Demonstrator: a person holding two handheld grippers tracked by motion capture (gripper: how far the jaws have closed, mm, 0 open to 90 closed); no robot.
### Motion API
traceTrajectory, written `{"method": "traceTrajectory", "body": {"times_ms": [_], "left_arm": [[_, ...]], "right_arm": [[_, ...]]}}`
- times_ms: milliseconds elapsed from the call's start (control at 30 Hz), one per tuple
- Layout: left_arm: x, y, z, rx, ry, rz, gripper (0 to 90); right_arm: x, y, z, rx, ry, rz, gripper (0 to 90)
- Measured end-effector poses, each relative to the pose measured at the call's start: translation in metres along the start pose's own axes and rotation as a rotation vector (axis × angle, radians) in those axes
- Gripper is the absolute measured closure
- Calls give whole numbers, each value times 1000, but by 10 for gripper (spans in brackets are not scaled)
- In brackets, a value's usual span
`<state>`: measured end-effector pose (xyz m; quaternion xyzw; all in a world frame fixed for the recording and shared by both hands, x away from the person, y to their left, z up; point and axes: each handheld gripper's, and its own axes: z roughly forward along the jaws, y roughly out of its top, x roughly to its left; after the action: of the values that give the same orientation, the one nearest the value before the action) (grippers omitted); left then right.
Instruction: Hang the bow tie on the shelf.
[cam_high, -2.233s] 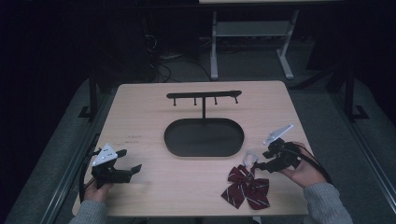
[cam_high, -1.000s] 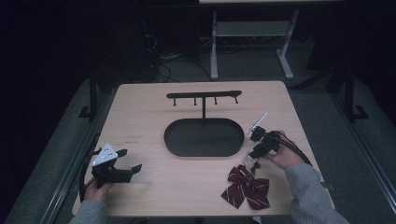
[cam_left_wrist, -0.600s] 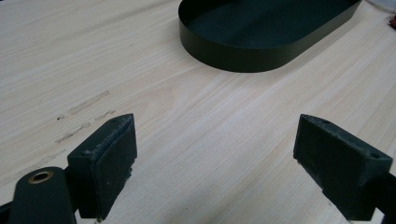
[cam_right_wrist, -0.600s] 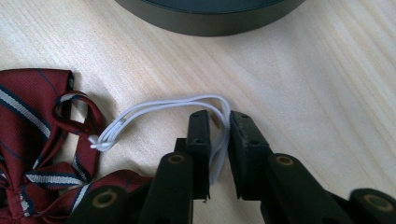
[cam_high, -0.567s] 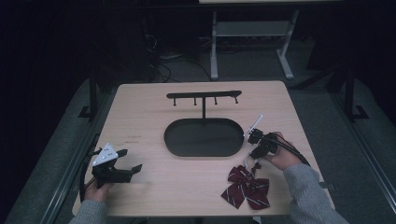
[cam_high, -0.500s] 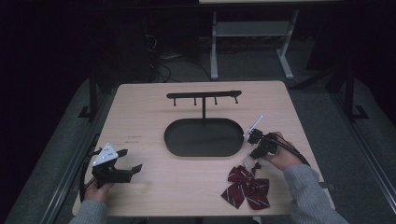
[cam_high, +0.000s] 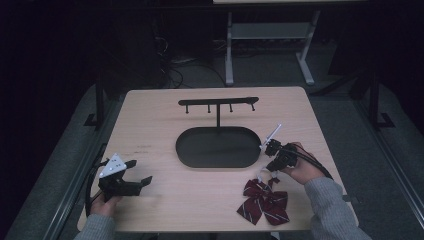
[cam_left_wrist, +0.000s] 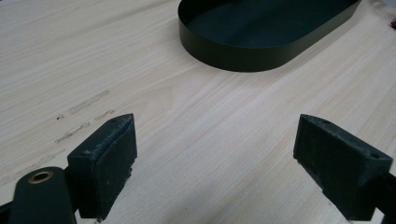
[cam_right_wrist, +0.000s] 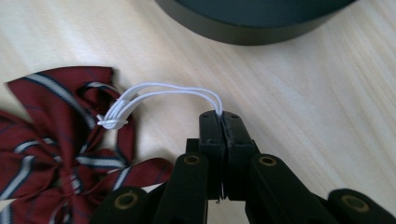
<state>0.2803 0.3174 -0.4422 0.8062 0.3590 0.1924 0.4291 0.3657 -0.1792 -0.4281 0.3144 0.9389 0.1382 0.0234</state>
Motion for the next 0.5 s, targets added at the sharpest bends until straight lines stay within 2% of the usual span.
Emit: {"method": "traceTrajectory", "body": {"times_ms": [500], "left_arm": [[-1, 0, -1, -8, 4, 4, 129]], "right_arm": [[19, 6, -24, -50, 13, -68, 879]]}}
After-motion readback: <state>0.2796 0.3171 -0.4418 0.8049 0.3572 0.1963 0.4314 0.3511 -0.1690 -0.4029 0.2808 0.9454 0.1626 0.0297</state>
